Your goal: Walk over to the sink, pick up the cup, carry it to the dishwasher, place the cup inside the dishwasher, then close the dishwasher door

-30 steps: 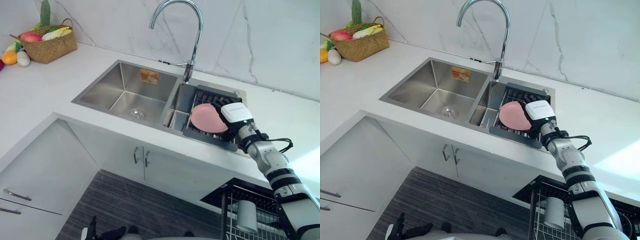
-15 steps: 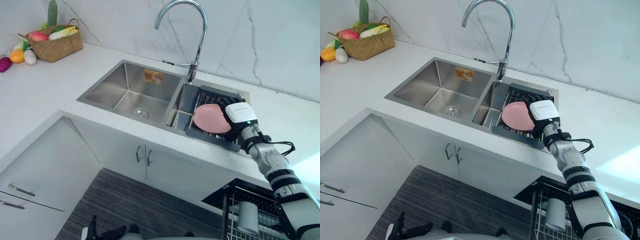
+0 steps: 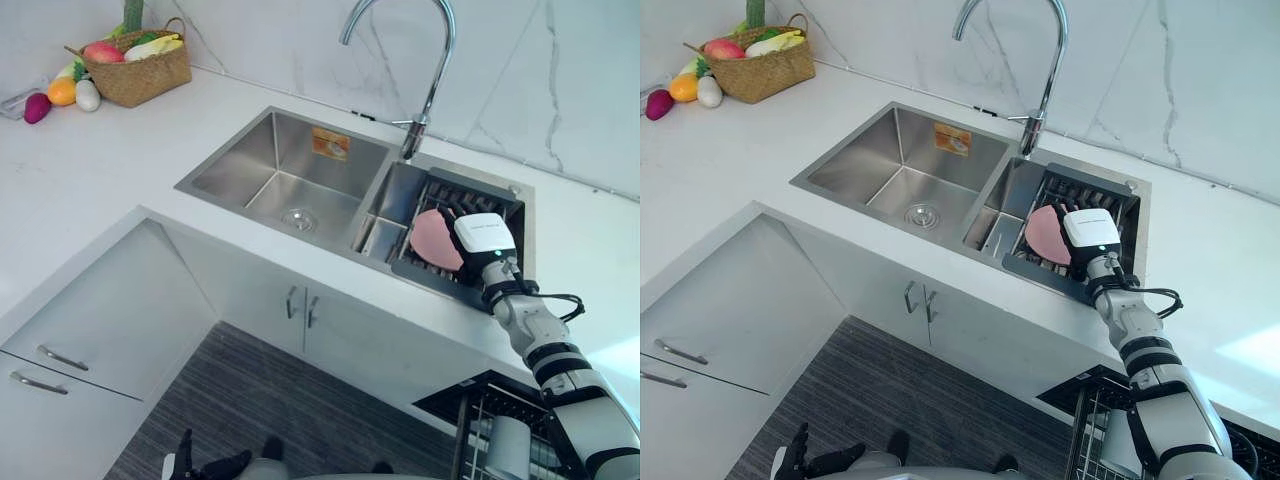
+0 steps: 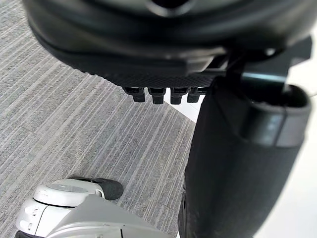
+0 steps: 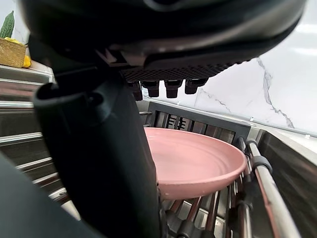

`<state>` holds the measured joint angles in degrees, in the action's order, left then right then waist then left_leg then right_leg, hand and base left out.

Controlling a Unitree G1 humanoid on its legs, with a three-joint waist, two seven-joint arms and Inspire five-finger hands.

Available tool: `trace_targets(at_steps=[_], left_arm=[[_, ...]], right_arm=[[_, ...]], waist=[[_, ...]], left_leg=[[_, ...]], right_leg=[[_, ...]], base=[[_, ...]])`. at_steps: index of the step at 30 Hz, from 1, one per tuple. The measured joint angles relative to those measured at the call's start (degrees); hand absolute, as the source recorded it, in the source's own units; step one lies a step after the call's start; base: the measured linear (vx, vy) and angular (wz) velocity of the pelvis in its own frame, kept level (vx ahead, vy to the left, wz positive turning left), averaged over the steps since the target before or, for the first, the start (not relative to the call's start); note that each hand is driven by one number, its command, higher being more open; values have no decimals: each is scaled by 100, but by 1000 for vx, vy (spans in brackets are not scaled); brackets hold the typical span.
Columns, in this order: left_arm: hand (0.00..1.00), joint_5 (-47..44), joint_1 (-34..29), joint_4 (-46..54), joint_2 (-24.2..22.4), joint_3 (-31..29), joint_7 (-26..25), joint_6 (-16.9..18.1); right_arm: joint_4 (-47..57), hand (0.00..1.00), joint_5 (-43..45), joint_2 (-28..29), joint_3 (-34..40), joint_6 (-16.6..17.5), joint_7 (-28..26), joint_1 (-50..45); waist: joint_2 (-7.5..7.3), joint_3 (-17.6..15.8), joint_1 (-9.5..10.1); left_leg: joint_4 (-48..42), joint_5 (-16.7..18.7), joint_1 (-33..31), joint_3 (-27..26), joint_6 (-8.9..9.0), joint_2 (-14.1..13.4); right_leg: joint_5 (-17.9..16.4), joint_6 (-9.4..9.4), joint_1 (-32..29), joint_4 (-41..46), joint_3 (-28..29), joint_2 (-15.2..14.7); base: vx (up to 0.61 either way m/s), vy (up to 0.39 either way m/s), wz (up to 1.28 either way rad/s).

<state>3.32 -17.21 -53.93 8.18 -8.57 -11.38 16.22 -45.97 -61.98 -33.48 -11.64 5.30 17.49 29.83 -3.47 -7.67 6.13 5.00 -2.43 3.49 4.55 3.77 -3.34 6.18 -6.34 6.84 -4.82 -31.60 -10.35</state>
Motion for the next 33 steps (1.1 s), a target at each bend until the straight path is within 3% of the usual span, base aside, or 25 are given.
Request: trace_targets(at_steps=[4,5,11,14,17,19,22,26,33], left_arm=[[100,0,-1,-3,1,2,0,22],[100,0,-1,-4,1,2,0,22],[100,-1,-10,-7,3,4,-24,42],[100,3,-5,-9,4,25,-59,106],[100,6,-11,-20,3,50,-180,176],[100,10,-17,-19,-2,124,-256,199],[100,7,-69,-12,-11,120,-368,281],[100,9,-160,-1,-14,118,-397,317],[100,12,-183,50,-24,117,-441,435]], right_arm=[[-88,100,-2,-2,1,-25,10,5],[-104,0,-3,-1,1,-54,30,5],[-302,0,-22,0,-2,-158,204,4],[-337,0,-21,7,-1,-302,573,3],[-340,0,-20,33,-1,-333,1094,-55],[-304,0,-17,94,92,-562,2003,-83],[-130,0,-7,90,483,-706,2646,-58],[184,0,122,49,653,-717,2839,-30],[358,0,420,48,663,-394,2777,110]], waist=[[4,-19,5],[5,-26,9],[-1,-47,48],[20,-73,4],[24,-98,-4],[68,-125,-5],[110,-145,4],[112,-146,-3],[113,-146,9]], left_leg=[[23,-3,-11,33,-4,22],[23,-4,-15,38,-4,23],[25,-7,-16,41,-8,28],[25,-16,-13,37,-14,36],[25,-13,-13,33,-5,36],[25,-13,-11,23,-3,40],[25,-11,-15,23,-2,38],[22,-21,-17,19,-21,38],[-3,-21,-5,3,-22,41]], right_leg=[[-17,-24,12,0,-27,-20],[-18,-25,12,0,-31,-20],[-18,-27,13,0,-32,-23],[-12,-31,13,1,-24,-32],[-11,-28,12,0,-17,-32],[-8,-27,10,0,-5,-39],[-8,-28,6,0,-6,-37],[-4,-35,-2,0,-5,-38],[-2,-39,-4,0,-2,-44]], base=[[-31,14,5],[0,0,0],[0,0,0],[0,0,0],[0,0,0],[0,0,0],[0,0,0],[0,0,0],[0,0,0]])
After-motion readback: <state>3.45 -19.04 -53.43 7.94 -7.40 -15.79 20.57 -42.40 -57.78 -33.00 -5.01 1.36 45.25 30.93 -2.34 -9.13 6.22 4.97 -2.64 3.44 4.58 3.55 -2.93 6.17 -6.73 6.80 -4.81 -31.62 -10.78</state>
